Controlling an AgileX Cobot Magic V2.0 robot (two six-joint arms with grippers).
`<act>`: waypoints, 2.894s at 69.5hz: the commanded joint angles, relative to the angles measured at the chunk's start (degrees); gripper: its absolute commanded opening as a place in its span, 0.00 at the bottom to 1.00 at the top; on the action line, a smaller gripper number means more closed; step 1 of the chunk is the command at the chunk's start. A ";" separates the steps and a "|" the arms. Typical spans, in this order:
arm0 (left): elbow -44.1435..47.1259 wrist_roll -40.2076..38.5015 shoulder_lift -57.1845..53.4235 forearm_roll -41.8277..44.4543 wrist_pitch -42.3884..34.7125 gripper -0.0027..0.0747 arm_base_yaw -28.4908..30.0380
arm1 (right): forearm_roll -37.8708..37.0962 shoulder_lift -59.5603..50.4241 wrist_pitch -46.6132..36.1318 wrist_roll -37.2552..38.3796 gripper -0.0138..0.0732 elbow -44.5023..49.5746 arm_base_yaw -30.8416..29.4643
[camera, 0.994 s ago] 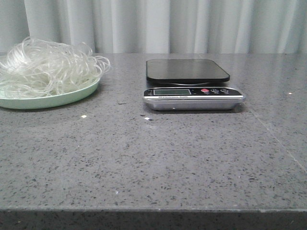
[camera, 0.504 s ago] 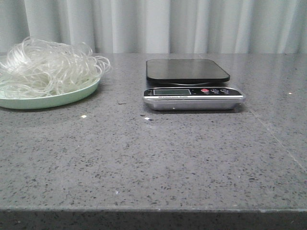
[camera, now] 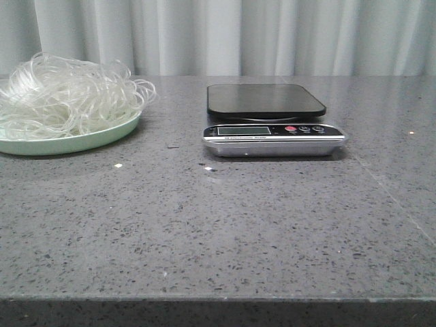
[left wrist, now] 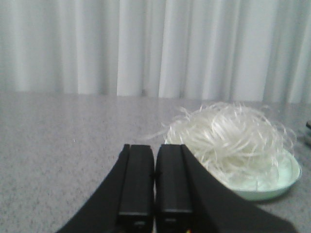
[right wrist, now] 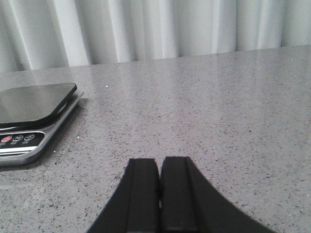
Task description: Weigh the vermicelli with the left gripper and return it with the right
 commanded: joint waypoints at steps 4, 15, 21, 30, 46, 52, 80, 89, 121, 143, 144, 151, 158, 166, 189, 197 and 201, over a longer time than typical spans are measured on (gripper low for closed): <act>-1.17 -0.64 0.85 -0.10 -16.52 0.21 -0.28 | 0.28 -0.90 -4.72 -0.16 0.33 -0.37 -0.26; -11.99 -0.53 3.71 1.37 -9.04 0.21 -0.28 | 0.28 -0.90 -4.72 -0.16 0.33 -0.37 -0.26; -21.73 -0.53 8.27 5.83 -2.03 0.21 -0.38 | 0.28 -0.90 -4.72 -0.16 0.33 -0.37 -0.26; -34.57 -0.53 16.84 6.62 4.94 0.21 -0.38 | 0.28 -0.90 -4.72 -0.16 0.33 -0.37 -0.26; -48.57 0.15 33.53 5.12 19.68 0.44 -0.38 | 0.28 -0.90 -5.66 -0.16 0.33 -0.37 -0.26; -51.17 0.15 39.49 0.78 22.18 0.63 -0.38 | 0.28 -0.90 -5.66 -0.16 0.33 -0.37 -0.26; -58.17 0.15 63.73 -20.58 38.47 0.80 -0.38 | 0.28 -0.90 -5.66 -0.16 0.33 -0.37 -0.26; -61.13 0.15 71.27 -24.90 41.74 0.80 -0.38 | 0.28 -0.90 -5.66 -0.16 0.33 -0.37 -0.26; -69.14 0.05 86.03 -26.27 43.58 0.79 -0.38 | 0.28 -0.90 -5.66 -0.16 0.33 -0.37 -0.26; -69.28 0.05 88.02 -26.27 43.48 0.60 -0.38 | 0.28 -0.90 -5.66 -0.16 0.33 -0.37 -0.26; -69.28 0.05 88.02 -26.27 43.48 0.59 -0.38 | 0.28 -0.90 -5.66 -0.16 0.33 -0.37 -0.26; -69.37 0.05 88.02 -26.27 43.38 0.43 -0.38 | 0.28 -0.90 -5.66 -0.16 0.33 -0.37 -0.26; -69.40 0.05 88.02 -26.27 43.38 0.29 -0.38 | 0.28 -0.90 -5.66 -0.16 0.33 -0.37 -0.26; -69.40 0.05 87.89 -26.27 43.38 0.22 -0.38 | 0.28 -0.90 -5.66 -0.16 0.33 -0.37 -0.26; -76.74 1.54 85.08 -26.27 46.30 0.21 -0.38 | 0.28 -0.90 -5.66 -0.16 0.33 -0.37 -0.26; -81.70 1.57 83.49 -26.27 47.97 0.21 -0.38 | 0.28 -0.90 -5.66 -0.16 0.33 -0.37 -0.26; -84.83 1.57 82.84 -26.73 48.90 0.21 -0.63 | 0.28 -0.90 -5.66 -0.16 0.33 -0.37 -0.26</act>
